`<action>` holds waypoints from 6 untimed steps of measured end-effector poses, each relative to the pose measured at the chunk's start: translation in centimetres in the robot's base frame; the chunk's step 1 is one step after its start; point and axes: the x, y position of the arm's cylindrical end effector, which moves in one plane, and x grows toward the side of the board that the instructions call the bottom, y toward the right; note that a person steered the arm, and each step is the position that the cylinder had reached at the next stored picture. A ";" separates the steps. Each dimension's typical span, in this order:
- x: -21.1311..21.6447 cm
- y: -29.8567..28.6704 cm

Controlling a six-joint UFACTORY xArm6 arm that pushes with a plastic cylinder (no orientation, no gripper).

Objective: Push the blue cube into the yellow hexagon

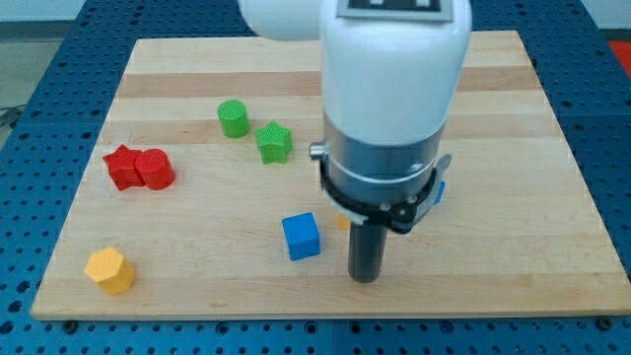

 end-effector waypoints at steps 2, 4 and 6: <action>-8.5 -0.4; -7.4 -1.6; -6.9 -4.9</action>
